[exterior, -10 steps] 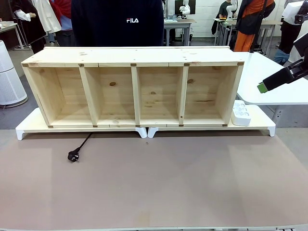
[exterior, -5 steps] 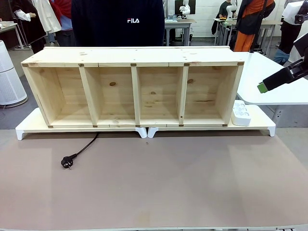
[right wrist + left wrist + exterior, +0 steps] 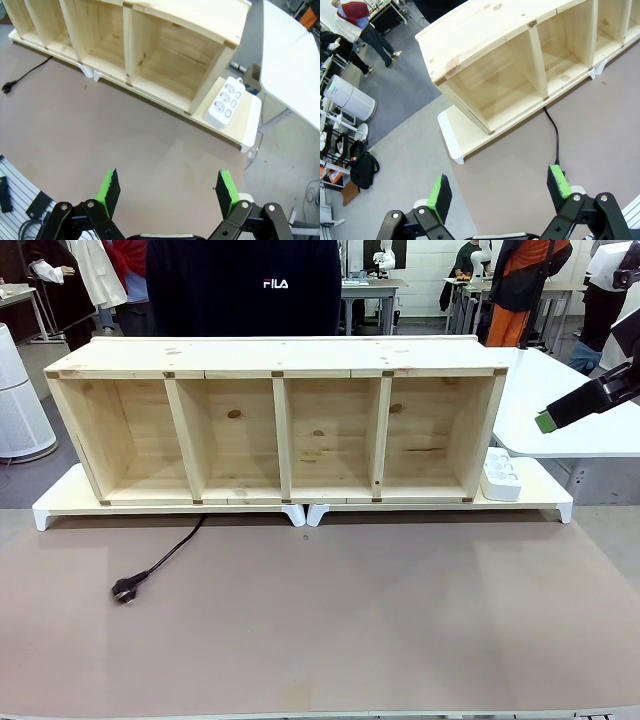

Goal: Perform cable management.
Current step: When the cord part of the Power Cable appears at the lower middle area of the table and stops, grasp the cord part of the Power Cable.

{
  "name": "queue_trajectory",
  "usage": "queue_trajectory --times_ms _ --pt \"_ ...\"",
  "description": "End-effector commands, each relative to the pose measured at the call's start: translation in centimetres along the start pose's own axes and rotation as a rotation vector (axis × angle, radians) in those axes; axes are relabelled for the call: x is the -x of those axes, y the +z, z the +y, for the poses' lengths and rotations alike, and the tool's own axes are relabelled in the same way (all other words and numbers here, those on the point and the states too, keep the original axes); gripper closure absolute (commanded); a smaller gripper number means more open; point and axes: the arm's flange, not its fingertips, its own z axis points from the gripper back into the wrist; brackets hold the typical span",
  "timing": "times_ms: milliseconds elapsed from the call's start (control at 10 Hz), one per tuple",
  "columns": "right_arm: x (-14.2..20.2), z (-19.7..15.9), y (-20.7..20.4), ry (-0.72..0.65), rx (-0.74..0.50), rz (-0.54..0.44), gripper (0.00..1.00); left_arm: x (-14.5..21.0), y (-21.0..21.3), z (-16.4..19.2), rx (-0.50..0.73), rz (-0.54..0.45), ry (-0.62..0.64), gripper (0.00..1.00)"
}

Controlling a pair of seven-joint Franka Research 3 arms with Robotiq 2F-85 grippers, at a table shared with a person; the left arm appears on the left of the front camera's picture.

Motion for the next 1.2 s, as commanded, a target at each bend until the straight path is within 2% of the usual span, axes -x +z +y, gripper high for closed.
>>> queue_trajectory --times_ms 0,1100 --pt "0.02 -0.03 -0.08 -0.001 0.0 0.003 0.0 -0.01 0.11 0.0 -0.002 -0.002 -0.001 0.0" --pt "0.02 -0.03 -0.08 -0.001 0.0 0.003 0.0 -0.01 0.11 0.0 -0.002 -0.002 -0.001 0.0"
